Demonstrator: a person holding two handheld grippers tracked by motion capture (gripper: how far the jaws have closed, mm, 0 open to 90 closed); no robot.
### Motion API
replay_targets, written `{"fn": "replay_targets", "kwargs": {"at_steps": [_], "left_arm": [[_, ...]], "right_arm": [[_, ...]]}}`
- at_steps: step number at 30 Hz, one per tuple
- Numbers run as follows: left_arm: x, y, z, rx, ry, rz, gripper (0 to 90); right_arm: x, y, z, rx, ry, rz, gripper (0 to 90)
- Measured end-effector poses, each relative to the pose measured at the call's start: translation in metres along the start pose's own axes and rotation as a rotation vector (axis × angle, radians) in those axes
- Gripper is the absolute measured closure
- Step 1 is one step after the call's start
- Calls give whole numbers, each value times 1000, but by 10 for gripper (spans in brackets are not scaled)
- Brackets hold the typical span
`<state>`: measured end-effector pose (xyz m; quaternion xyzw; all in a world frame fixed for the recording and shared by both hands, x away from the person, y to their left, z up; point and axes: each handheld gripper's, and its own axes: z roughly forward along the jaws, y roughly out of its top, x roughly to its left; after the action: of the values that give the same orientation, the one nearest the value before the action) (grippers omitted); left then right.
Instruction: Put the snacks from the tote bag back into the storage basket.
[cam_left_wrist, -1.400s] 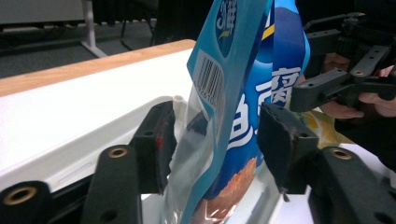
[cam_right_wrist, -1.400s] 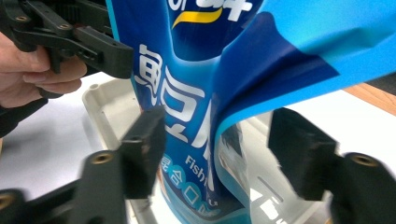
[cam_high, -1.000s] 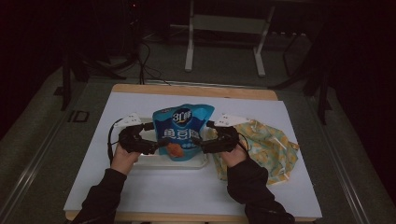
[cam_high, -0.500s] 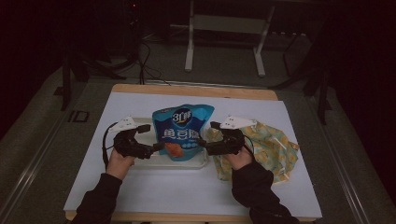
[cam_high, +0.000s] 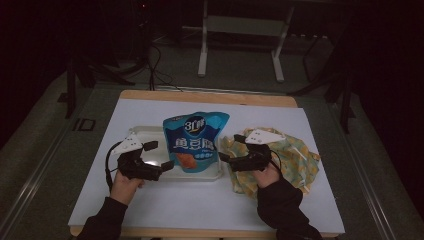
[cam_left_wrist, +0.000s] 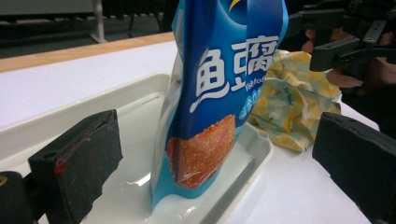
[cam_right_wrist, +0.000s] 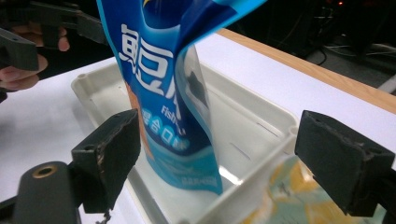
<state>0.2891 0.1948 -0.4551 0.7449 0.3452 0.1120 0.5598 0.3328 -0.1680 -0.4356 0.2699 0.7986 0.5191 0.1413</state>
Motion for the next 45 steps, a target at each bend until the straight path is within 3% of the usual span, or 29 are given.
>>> {"fn": "replay_targets", "kwargs": {"at_steps": [7, 14, 20, 29, 36, 45], "left_arm": [[-11, -9, -1, 13, 20, -24, 18], [-21, -23, -6, 28, 11, -31, 18], [-37, -32, -7, 43, -32, -21, 18], [-56, -33, 4, 54, -99, 8, 18], [-72, -32, 23, 70, -189, 45, 18], [-80, -35, 44, 81, -232, 70, 18]], "right_arm": [[-2, -12, -20, -9, -6, 8, 141], [-3, -26, -38, -18, -7, 7, 141], [-3, -36, -48, -15, -26, 14, 141], [-5, -52, -67, -23, -52, 19, 141], [-9, -63, -85, -52, -71, 36, 142], [-12, -76, -100, -48, -100, 36, 144]]}}
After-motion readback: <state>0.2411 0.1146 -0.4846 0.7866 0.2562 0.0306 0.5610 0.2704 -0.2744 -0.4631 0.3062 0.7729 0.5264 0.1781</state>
